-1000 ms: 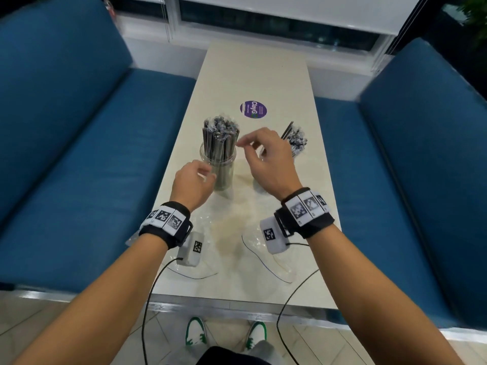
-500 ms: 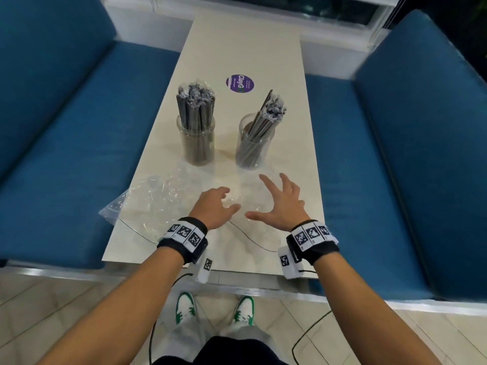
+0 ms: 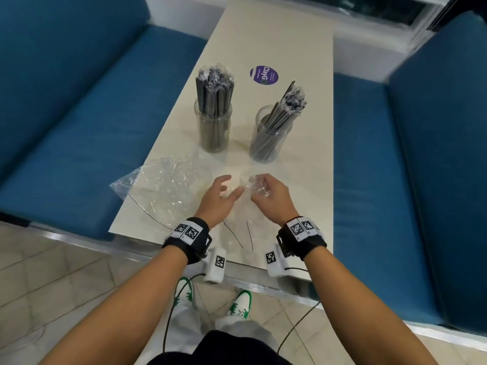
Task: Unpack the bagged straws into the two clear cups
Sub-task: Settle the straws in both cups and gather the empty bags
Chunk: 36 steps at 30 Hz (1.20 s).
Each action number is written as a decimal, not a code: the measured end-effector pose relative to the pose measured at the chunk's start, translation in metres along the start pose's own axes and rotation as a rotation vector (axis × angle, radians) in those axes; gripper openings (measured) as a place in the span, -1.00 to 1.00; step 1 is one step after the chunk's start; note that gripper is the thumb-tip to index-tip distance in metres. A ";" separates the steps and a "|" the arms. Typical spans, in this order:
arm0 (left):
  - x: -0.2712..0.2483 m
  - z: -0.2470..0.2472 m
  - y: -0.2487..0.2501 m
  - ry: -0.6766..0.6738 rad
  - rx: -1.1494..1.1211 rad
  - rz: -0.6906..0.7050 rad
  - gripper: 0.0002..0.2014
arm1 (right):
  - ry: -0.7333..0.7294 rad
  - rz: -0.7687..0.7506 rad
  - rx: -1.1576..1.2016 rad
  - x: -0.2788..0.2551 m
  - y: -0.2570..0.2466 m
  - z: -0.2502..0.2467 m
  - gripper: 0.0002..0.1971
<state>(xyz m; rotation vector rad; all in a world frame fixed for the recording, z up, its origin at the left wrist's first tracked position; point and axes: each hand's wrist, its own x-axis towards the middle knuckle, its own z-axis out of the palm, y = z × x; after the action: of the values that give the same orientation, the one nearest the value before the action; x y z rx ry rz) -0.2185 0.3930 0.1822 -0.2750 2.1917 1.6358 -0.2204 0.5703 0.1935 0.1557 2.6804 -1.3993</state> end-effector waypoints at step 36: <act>0.045 -0.171 -0.068 0.084 0.462 0.072 -0.59 | -0.051 0.165 0.203 0.031 -0.110 0.133 -0.41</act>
<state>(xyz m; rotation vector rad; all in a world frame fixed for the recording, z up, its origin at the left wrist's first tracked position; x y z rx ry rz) -0.2661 0.2129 0.1454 -0.1349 2.5883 1.1191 -0.2598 0.3995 0.2019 0.3454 2.4177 -1.5956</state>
